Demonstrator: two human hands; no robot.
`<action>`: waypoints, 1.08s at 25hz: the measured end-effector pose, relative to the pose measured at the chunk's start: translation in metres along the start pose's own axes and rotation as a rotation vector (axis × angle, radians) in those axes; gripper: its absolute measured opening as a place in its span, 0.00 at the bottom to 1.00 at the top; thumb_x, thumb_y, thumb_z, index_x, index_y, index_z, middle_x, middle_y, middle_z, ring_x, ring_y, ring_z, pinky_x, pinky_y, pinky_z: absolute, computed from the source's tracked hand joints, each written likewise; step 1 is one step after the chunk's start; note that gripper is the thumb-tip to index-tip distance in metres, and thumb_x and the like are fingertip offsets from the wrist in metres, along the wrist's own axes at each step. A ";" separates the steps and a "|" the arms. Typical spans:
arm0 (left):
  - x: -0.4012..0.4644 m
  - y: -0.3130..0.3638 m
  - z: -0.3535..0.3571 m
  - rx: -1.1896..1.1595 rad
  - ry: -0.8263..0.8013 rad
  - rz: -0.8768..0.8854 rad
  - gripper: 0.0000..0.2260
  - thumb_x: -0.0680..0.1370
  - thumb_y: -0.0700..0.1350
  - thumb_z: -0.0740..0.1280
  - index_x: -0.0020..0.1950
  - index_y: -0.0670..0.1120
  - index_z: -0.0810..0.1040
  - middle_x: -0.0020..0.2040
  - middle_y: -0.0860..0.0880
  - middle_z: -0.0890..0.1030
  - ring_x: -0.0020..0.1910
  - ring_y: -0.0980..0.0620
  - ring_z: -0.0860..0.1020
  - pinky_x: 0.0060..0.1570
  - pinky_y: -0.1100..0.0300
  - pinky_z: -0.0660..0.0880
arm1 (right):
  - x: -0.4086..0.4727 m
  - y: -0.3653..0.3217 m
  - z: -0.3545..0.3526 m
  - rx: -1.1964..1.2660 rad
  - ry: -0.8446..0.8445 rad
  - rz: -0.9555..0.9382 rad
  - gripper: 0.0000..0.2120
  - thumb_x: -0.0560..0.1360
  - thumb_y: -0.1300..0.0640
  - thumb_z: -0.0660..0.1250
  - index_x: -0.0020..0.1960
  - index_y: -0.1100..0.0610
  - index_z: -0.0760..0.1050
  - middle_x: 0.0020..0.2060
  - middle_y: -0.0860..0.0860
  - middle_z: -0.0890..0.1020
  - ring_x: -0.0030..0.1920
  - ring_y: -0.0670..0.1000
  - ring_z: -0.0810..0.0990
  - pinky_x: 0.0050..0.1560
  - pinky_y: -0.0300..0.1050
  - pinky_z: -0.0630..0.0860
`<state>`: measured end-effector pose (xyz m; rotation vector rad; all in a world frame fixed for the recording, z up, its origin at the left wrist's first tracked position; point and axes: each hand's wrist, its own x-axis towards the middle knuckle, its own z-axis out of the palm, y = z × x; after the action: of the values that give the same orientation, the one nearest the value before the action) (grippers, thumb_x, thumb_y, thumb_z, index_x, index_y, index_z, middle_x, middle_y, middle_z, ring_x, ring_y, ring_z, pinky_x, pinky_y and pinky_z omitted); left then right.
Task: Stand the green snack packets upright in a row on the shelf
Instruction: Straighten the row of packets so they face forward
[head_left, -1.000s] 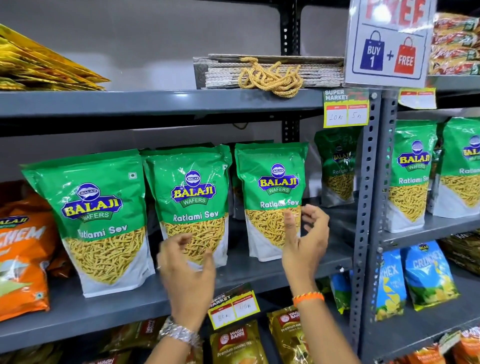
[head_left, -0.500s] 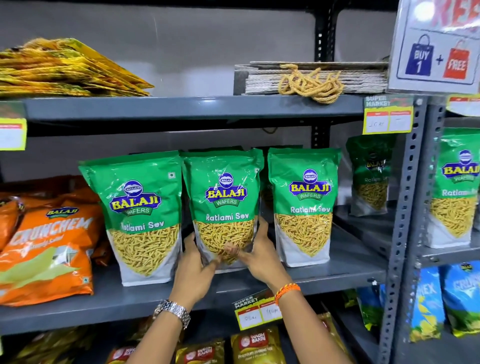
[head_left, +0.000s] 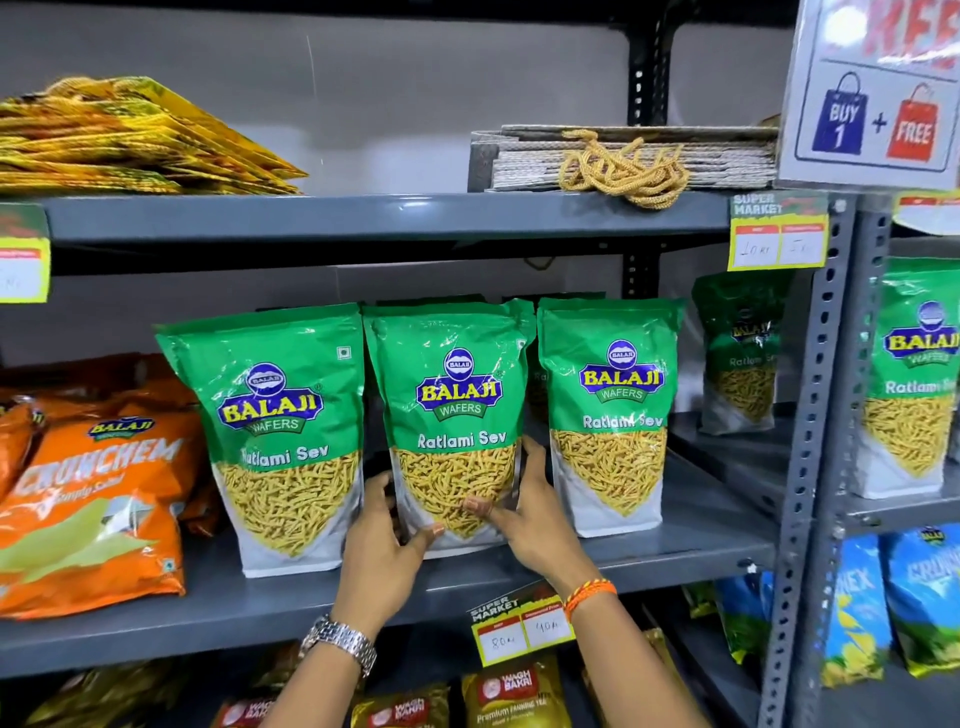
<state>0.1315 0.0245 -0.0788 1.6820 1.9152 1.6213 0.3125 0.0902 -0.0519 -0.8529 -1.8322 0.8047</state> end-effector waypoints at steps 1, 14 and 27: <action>0.000 0.001 0.000 -0.012 -0.005 0.000 0.38 0.71 0.47 0.77 0.76 0.50 0.61 0.61 0.49 0.79 0.60 0.45 0.80 0.58 0.46 0.79 | 0.000 0.000 0.000 0.000 0.004 0.006 0.45 0.71 0.53 0.78 0.78 0.53 0.52 0.61 0.42 0.78 0.63 0.48 0.79 0.65 0.44 0.74; -0.006 -0.020 -0.086 0.003 0.619 -0.089 0.31 0.67 0.42 0.76 0.66 0.41 0.67 0.67 0.40 0.68 0.69 0.39 0.66 0.70 0.46 0.63 | -0.040 -0.065 0.103 0.012 0.229 -0.323 0.25 0.74 0.59 0.74 0.67 0.52 0.69 0.60 0.51 0.76 0.60 0.49 0.76 0.62 0.42 0.75; 0.006 -0.057 -0.106 0.094 0.289 -0.106 0.51 0.64 0.38 0.77 0.79 0.40 0.50 0.75 0.41 0.61 0.75 0.40 0.60 0.74 0.51 0.60 | -0.020 -0.066 0.159 -0.364 -0.112 -0.019 0.42 0.76 0.68 0.67 0.82 0.61 0.46 0.69 0.62 0.70 0.69 0.64 0.72 0.66 0.55 0.71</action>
<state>0.0218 -0.0246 -0.0737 1.4114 2.2014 1.8438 0.1590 0.0116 -0.0637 -1.0328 -2.1212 0.5215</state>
